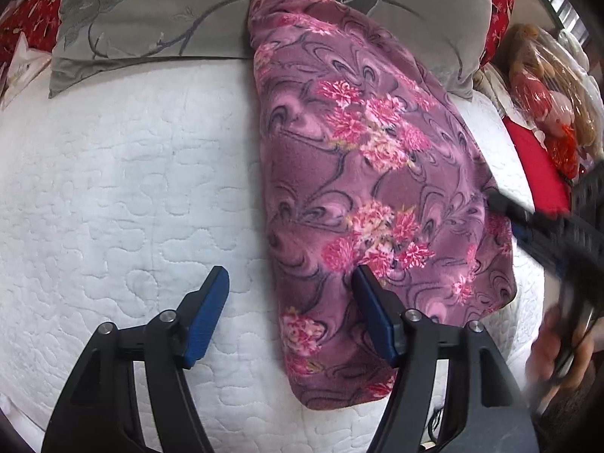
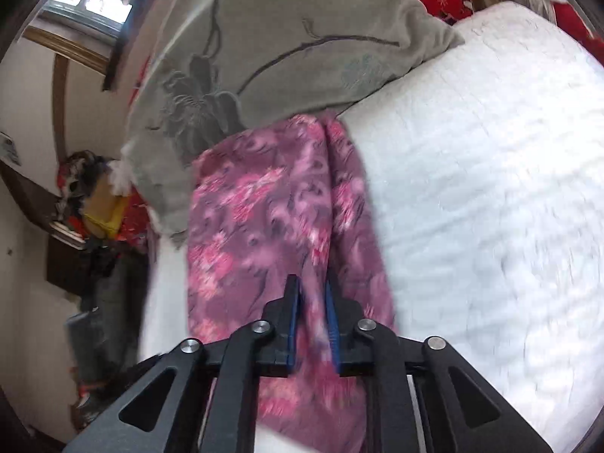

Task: Fold small clothes

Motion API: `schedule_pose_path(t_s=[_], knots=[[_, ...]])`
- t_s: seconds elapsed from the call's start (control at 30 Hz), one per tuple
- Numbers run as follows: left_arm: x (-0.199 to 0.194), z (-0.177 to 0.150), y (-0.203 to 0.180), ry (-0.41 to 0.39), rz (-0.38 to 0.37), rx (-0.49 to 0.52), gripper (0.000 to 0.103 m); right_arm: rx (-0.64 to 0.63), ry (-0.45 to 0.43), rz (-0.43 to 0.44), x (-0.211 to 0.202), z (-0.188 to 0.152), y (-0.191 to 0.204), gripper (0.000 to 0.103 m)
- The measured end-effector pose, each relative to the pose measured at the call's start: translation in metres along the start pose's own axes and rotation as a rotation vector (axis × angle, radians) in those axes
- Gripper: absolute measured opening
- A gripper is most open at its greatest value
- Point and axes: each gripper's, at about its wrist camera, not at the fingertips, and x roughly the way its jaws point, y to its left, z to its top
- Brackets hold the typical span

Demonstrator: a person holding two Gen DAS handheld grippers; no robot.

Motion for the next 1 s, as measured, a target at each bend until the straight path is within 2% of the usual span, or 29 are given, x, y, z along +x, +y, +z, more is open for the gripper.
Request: schedule_pose_path(t_s=[0.07,0.13,0.2,0.3,0.33,0.4,0.5,0.57,0.63,0.67,0.77,0.8,0.9,1.0], knots=[[0.002,-0.002,-0.001,0.002,0.002,-0.001,0.067,-0.013,0.024,-0.009,-0.004,-0.013,0.0,0.027],[0.001,-0.005,-0.003,0.003,0.011,0.001,0.067,-0.033,0.064,-0.039,-0.012,-0.025,-0.008,0.026],[-0.002,-0.008,-0.003,0.002,0.012,0.007,0.067,-0.076,0.064,-0.07,-0.016,-0.033,-0.003,0.007],[-0.007,-0.011,-0.003,-0.009,0.024,0.025,0.067,-0.123,-0.033,0.003,-0.045,-0.033,0.009,0.007],[-0.006,-0.012,-0.004,-0.005,0.029,0.027,0.067,-0.136,-0.058,0.004,-0.05,-0.033,0.011,0.006],[-0.003,-0.012,-0.002,0.007,0.035,0.021,0.067,-0.113,-0.03,-0.023,-0.04,-0.035,0.005,0.007],[-0.002,-0.012,0.001,0.019,0.032,0.013,0.067,-0.113,0.066,-0.153,-0.014,-0.041,-0.009,0.008],[-0.006,-0.008,0.006,0.013,0.02,0.009,0.067,-0.115,0.072,-0.161,-0.014,-0.04,-0.006,0.013],[-0.012,0.005,0.017,-0.005,-0.01,-0.035,0.067,-0.118,0.044,-0.159,-0.022,-0.029,0.002,0.015],[-0.014,0.015,0.023,-0.013,-0.023,-0.064,0.067,-0.118,0.003,-0.15,-0.028,-0.018,0.008,0.018],[-0.012,0.046,0.031,-0.017,-0.053,-0.109,0.067,-0.098,-0.079,-0.135,-0.03,0.015,0.018,0.044],[-0.009,0.058,0.03,-0.015,-0.047,-0.114,0.067,-0.089,-0.098,-0.12,-0.024,0.031,0.021,0.047],[0.005,0.096,0.027,-0.011,-0.023,-0.121,0.067,-0.035,-0.094,-0.114,0.004,0.067,0.024,0.047],[0.014,0.121,0.026,0.004,-0.051,-0.143,0.067,0.023,-0.082,-0.13,0.042,0.093,0.018,0.047]])
